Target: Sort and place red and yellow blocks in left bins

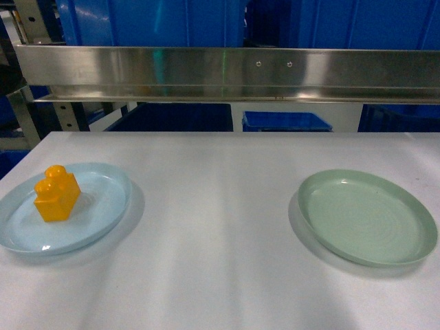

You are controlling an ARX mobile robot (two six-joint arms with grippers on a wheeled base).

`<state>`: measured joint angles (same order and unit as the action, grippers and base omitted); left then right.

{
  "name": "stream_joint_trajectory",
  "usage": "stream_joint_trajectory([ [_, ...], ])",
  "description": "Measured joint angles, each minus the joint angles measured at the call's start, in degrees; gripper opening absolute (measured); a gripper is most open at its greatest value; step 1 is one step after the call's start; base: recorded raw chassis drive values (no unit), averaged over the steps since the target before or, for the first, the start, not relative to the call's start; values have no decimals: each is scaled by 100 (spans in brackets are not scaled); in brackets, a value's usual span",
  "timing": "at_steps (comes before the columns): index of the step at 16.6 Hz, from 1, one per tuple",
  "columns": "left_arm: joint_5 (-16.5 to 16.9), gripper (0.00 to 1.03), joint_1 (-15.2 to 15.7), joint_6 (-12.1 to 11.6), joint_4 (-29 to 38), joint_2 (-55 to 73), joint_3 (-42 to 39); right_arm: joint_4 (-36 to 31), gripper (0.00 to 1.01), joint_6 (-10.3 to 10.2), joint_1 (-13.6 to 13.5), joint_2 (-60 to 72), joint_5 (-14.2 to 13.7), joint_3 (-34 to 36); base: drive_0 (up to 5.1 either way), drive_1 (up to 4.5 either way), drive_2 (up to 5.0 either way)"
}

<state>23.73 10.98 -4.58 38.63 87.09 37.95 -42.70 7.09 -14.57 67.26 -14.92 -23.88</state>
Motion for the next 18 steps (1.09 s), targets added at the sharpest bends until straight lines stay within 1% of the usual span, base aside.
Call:
stream_joint_trajectory([
  [1,0,98,-2,0,-2,0,0,46,28,-13,0,-146,-50,17,0,0,0],
  [6,0,98,-2,0,-2,0,0,70,28,-15,-2,-201,-50,20,0,0,0],
  [8,-63,98,-146,-20,-26,129,190,70,28,-15,-2,-201,-50,20,0,0,0],
  [9,-179,98,-236,-46,9,280,354,70,28,-15,-4,-201,-48,20,0,0,0],
  [11,-490,98,-597,-90,-337,997,1040,70,28,-15,-4,-201,-50,20,0,0,0],
  [13,-616,98,-695,-109,-420,1270,1257,68,28,-15,-4,-201,-50,20,0,0,0],
  [15,-1110,98,-949,-254,-330,1969,1670,70,28,-17,-4,-201,-50,20,0,0,0],
  [16,-1333,98,-1036,-295,-483,2225,1814,70,28,-15,-4,-201,-50,20,0,0,0],
  [17,-1519,98,-1106,-319,-444,2422,1840,68,28,-15,-4,-201,-50,20,0,0,0],
  [18,-1602,98,-1137,-293,-540,2516,1843,70,28,-15,-4,-201,-48,20,0,0,0],
])
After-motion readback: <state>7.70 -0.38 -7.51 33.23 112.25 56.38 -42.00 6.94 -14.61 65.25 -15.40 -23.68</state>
